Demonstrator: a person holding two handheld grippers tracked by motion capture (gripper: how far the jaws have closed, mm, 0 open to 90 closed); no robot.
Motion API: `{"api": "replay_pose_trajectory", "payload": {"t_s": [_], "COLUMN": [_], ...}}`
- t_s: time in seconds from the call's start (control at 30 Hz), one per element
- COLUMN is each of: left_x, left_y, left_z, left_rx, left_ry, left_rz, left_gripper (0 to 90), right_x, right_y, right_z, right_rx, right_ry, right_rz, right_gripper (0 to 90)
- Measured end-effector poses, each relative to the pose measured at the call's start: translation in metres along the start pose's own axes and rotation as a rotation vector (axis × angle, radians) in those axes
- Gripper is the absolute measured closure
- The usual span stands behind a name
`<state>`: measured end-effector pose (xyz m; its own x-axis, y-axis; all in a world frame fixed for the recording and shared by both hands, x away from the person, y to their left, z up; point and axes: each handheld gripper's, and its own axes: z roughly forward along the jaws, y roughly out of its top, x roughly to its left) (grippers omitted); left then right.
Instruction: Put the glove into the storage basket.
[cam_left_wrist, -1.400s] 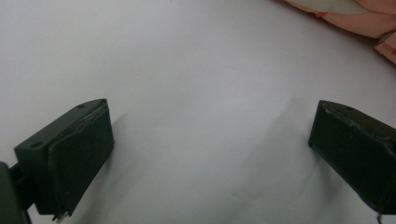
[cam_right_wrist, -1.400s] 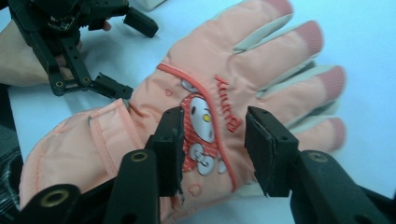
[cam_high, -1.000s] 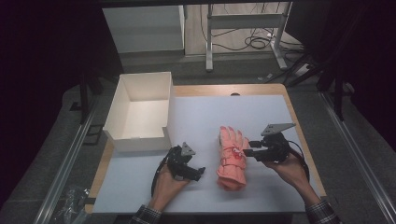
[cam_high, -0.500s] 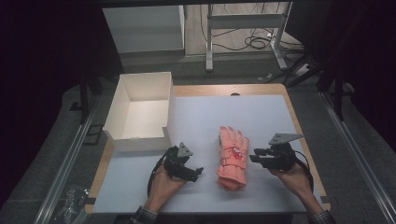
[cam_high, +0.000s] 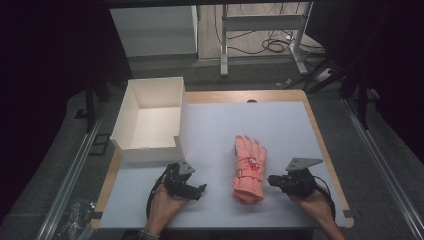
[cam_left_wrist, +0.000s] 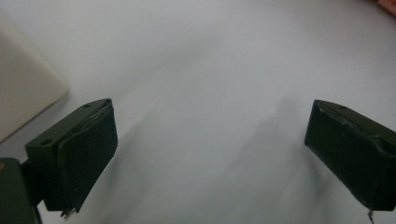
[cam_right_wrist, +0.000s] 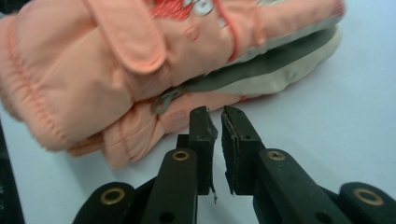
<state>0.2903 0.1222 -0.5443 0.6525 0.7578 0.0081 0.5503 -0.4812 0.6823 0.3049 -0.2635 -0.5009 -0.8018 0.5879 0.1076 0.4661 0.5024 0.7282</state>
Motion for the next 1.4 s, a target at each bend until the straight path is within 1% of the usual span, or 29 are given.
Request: {"api": "replay_pose_trajectory", "payload": {"t_s": [0.03, 0.07, 0.1, 0.13, 0.17, 0.33, 0.47, 0.57, 0.73, 1.1, 1.23, 1.4], "left_x": [0.001, 0.002, 0.004, 0.004, 0.004, 0.004, 0.004, 0.004, 0.004, 0.004, 0.004, 0.004], "left_y": [-0.002, -0.005, -0.005, -0.005, -0.005, -0.005, -0.005, -0.005, -0.005, -0.005, -0.005, -0.005], "left_z": [0.001, 0.001, 0.001, 0.002, 0.002, 0.002, 0.002, 0.002, 0.002, 0.003, 0.002, 0.003], "left_rx": [0.002, -0.015, -0.014, -0.018, -0.012, -0.013, -0.013, -0.013, -0.013, -0.014, -0.014, -0.014], "left_ry": [-0.002, -0.021, -0.031, -0.032, -0.027, -0.029, -0.030, -0.030, -0.030, -0.030, -0.030, -0.030], "left_rz": [-0.003, -0.022, -0.039, -0.046, -0.037, -0.040, -0.041, -0.041, -0.041, -0.041, -0.041, -0.041], "left_gripper": [3.1, 2.9, 3.5, 3.5, 3.1, 2.9, 2.9, 2.9, 2.9, 2.9, 2.9, 2.9], "right_x": [0.002, 0.003, 0.005, 0.006, 0.007, 0.015, 0.019, 0.021, 0.023, 0.032, 0.033, 0.033], "right_y": [-0.002, -0.003, -0.004, -0.005, -0.006, -0.008, -0.008, -0.007, -0.005, 0.006, 0.010, 0.015], "right_z": [0.001, 0.001, 0.002, 0.002, 0.003, 0.007, 0.012, 0.015, 0.019, 0.036, 0.044, 0.051], "right_rx": [0.003, 0.006, 0.007, 0.009, 0.009, 0.010, 0.015, 0.016, 0.013, 0.006, -0.003, -0.006], "right_ry": [0.003, 0.006, 0.010, 0.013, 0.016, 0.038, 0.054, 0.054, 0.060, 0.076, 0.083, 0.076], "right_rz": [-0.002, -0.005, -0.005, -0.008, -0.015, -0.030, -0.033, -0.041, -0.034, -0.046, -0.033, -0.032], "right_gripper": [81.6, 81.6, 81.6, 81.5, 81.6, 81.5, 81.6, 81.6, 81.5, 81.2, 81.2, 81.2]}}
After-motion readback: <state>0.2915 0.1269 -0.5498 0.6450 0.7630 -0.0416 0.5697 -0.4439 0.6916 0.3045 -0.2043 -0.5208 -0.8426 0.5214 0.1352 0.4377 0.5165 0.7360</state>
